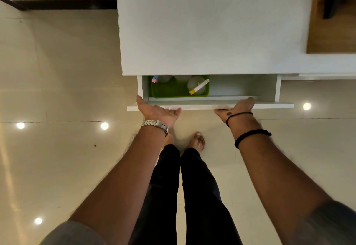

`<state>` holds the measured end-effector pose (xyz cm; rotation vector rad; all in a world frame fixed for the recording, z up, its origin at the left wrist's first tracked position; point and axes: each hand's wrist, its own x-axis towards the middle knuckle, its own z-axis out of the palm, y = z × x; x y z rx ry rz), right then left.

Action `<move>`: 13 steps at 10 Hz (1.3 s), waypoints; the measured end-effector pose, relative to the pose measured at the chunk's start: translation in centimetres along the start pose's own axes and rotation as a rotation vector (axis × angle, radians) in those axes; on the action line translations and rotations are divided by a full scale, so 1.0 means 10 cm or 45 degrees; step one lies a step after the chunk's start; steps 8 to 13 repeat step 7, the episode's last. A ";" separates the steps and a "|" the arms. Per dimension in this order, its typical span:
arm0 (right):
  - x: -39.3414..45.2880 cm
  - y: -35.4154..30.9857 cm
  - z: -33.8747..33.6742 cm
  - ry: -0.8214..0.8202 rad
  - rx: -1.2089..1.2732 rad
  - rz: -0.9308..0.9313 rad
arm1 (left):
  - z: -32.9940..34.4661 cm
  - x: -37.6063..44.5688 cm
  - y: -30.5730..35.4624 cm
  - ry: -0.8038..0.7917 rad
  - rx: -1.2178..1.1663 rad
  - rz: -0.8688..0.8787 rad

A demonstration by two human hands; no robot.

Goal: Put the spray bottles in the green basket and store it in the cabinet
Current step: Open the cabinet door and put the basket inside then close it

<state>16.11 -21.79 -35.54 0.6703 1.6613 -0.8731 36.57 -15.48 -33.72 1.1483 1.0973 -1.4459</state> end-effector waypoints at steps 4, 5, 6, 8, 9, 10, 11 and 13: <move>-0.05 -0.18 0.55 -0.287 0.008 -0.101 | 0.42 0.10 0.31 -0.212 0.199 0.135; -0.06 -0.19 0.59 -0.326 -0.015 -0.123 | 0.44 0.09 0.39 -0.245 0.223 0.172; -0.06 -0.22 0.60 -0.371 -0.031 -0.131 | 0.42 0.10 0.48 -0.275 0.300 0.178; -0.06 -0.18 0.54 -0.415 -0.194 -0.171 | 0.39 0.12 0.46 -0.242 0.523 0.219; -0.06 -0.18 0.54 -0.415 -0.194 -0.171 | 0.39 0.12 0.46 -0.242 0.523 0.219; -0.06 -0.18 0.54 -0.415 -0.194 -0.171 | 0.39 0.12 0.46 -0.242 0.523 0.219; -0.06 -0.18 0.54 -0.415 -0.194 -0.171 | 0.39 0.12 0.46 -0.242 0.523 0.219; -0.06 -0.18 0.54 -0.415 -0.194 -0.171 | 0.39 0.12 0.46 -0.242 0.523 0.219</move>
